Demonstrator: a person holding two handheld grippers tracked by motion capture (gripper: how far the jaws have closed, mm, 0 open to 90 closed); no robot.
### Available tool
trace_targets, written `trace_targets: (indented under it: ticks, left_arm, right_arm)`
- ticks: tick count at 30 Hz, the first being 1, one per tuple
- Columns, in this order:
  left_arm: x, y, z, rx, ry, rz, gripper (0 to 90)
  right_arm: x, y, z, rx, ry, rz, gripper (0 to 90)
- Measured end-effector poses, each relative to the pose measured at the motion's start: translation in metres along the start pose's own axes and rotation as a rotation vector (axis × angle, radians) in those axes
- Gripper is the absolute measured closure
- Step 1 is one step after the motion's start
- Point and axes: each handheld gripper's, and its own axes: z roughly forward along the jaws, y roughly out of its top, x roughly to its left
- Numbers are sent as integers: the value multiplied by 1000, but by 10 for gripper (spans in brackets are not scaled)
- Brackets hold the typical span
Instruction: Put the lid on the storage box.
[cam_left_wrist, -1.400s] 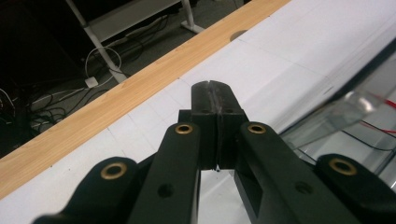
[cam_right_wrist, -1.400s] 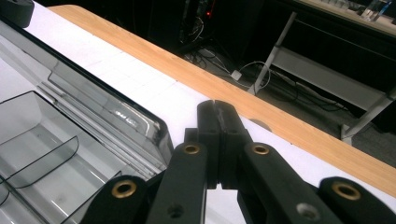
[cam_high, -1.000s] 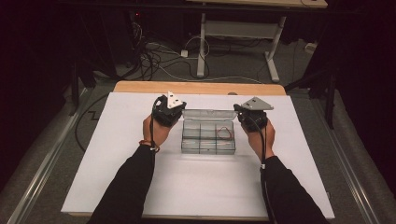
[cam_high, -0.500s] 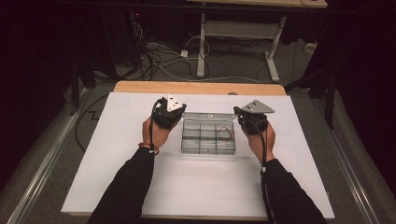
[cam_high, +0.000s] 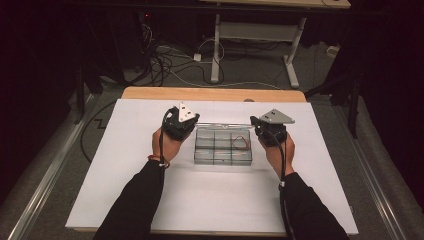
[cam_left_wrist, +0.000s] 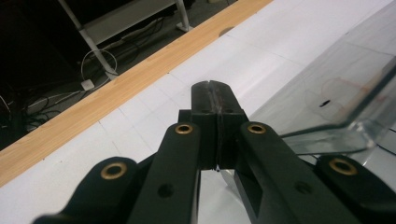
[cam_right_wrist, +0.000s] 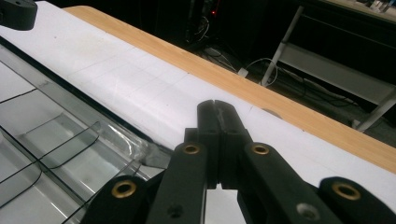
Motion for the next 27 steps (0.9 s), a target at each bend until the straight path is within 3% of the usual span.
trace_targets:
  ticks: [18,27]
  left_arm:
    - [-4,-5,-2,3,-12,10,874]
    - [-7,-7,-3,4,3,30,874]
  right_arm:
    - [2,-4,-3,1,6,-6,900]
    - [4,-7,-4,-2,8,-3,900]
